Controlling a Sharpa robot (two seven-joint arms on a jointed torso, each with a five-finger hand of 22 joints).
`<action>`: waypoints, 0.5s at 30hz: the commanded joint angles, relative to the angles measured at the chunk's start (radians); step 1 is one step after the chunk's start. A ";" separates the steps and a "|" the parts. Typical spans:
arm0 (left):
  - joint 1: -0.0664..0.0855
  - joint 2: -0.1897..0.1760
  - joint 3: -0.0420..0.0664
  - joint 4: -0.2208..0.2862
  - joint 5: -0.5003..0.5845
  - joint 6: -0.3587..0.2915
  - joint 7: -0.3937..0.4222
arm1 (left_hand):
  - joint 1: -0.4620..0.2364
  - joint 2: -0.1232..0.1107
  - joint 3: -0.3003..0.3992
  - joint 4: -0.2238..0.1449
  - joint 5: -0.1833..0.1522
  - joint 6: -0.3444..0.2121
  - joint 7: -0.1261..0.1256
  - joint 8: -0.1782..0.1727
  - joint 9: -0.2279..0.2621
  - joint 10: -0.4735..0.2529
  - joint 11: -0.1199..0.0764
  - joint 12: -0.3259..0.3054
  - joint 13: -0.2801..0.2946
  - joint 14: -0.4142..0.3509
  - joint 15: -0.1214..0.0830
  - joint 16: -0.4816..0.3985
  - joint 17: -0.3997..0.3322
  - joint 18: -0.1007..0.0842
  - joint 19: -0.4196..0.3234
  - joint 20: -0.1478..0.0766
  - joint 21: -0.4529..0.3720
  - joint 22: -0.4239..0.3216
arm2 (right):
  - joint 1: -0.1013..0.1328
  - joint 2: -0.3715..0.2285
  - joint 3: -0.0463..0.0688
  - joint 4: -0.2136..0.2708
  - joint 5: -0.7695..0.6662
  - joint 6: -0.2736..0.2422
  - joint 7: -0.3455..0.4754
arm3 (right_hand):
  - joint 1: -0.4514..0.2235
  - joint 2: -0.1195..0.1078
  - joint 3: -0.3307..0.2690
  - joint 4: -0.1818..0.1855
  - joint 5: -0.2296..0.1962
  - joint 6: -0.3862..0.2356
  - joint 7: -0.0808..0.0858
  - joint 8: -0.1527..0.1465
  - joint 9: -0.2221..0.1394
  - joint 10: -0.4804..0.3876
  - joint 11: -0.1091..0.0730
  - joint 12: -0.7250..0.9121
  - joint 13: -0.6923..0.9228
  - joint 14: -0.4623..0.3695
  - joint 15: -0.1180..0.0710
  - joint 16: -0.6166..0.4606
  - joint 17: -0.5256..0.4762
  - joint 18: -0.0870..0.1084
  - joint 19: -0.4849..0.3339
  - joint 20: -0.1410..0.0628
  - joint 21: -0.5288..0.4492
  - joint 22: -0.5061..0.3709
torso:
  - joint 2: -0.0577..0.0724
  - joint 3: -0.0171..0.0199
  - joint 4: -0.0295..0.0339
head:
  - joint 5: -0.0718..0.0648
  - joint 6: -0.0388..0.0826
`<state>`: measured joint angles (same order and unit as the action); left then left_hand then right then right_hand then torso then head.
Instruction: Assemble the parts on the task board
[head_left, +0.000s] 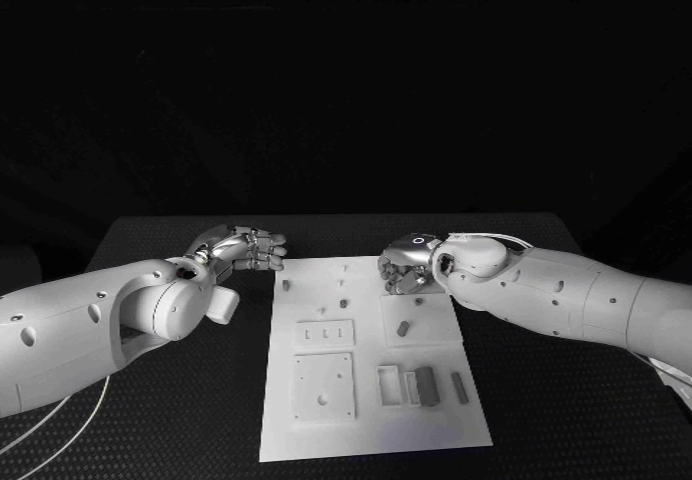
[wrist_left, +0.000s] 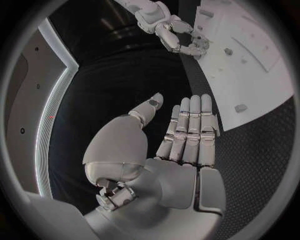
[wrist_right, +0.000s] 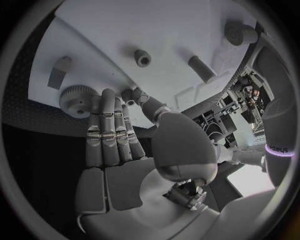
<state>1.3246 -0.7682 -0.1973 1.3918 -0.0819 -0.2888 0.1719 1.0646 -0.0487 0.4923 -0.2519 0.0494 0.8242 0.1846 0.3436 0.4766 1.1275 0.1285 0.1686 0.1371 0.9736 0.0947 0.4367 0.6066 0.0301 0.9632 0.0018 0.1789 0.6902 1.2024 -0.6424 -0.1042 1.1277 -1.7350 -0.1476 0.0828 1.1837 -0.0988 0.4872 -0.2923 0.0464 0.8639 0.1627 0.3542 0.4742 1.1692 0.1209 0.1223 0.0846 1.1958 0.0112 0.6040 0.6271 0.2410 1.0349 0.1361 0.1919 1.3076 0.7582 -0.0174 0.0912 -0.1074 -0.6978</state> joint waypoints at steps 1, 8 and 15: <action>0.001 0.000 0.001 0.003 -0.004 0.017 0.011 | -0.009 -0.003 0.000 -0.004 0.004 0.004 -0.001 -0.005 -0.002 0.006 0.001 -0.005 0.001 0.006 0.000 -0.006 0.002 0.005 0.000 -0.007 -0.002 0.001 | -0.010 0.004 -0.006 -0.004 -0.027 0.024 -0.003 | 0.003 0.001 -0.003 0.000 0.004 0.010 0.001 -0.006 -0.001 0.010 -0.002 -0.006 -0.001 0.007 -0.001 0.006 0.003 0.021 0.007 0.000 0.002 0.008 | 0.005 0.0014 0.0019 | 0.000 0.000; 0.001 -0.001 0.001 0.005 -0.004 0.020 0.010 | -0.010 -0.003 0.000 -0.004 0.004 0.004 0.000 -0.005 -0.002 0.006 0.001 -0.006 0.002 0.006 0.000 -0.006 0.002 0.005 0.000 -0.007 -0.002 0.001 | -0.013 0.007 -0.008 -0.013 -0.042 0.025 -0.005 | 0.010 0.025 0.004 -0.001 0.004 0.033 -0.009 0.001 0.002 0.034 -0.010 -0.003 0.002 0.015 -0.008 0.017 0.018 0.021 0.018 -0.006 0.007 0.019 | 0.007 0.0015 0.0027 | 0.000 -0.001; 0.001 -0.002 0.001 0.008 -0.004 0.022 0.010 | -0.011 -0.004 0.000 -0.004 0.004 0.004 0.000 -0.006 -0.003 0.007 0.001 -0.007 0.002 0.006 0.000 -0.007 0.003 0.005 0.000 -0.007 -0.002 0.002 | -0.017 0.008 -0.010 -0.008 -0.077 0.029 -0.012 | 0.016 0.018 0.126 0.001 0.004 0.078 -0.023 0.006 0.003 0.078 -0.023 0.000 0.008 0.034 -0.020 0.030 0.041 0.021 0.040 -0.011 0.020 0.025 | 0.011 0.0023 0.0028 | 0.001 -0.002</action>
<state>1.3248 -0.7708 -0.1972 1.3960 -0.0821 -0.2851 0.1714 1.0603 -0.0529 0.4923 -0.2519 0.0494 0.8242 0.1846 0.3436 0.4748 1.1275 0.1285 0.1686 0.1376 0.9736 0.0947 0.4328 0.6086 0.0298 0.9632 0.0019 0.1789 0.6900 1.2014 -0.6333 -0.1034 1.1220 -1.7674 -0.1732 0.0810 1.2016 -0.0808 0.6081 -0.2904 0.0431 0.9386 0.1393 0.3565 0.4763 1.2439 0.0973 0.1183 0.0909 1.2231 -0.0083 0.6302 0.6669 0.2562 1.0707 0.1247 0.2096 1.3078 0.7671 -0.0157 0.0938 -0.1063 -0.6986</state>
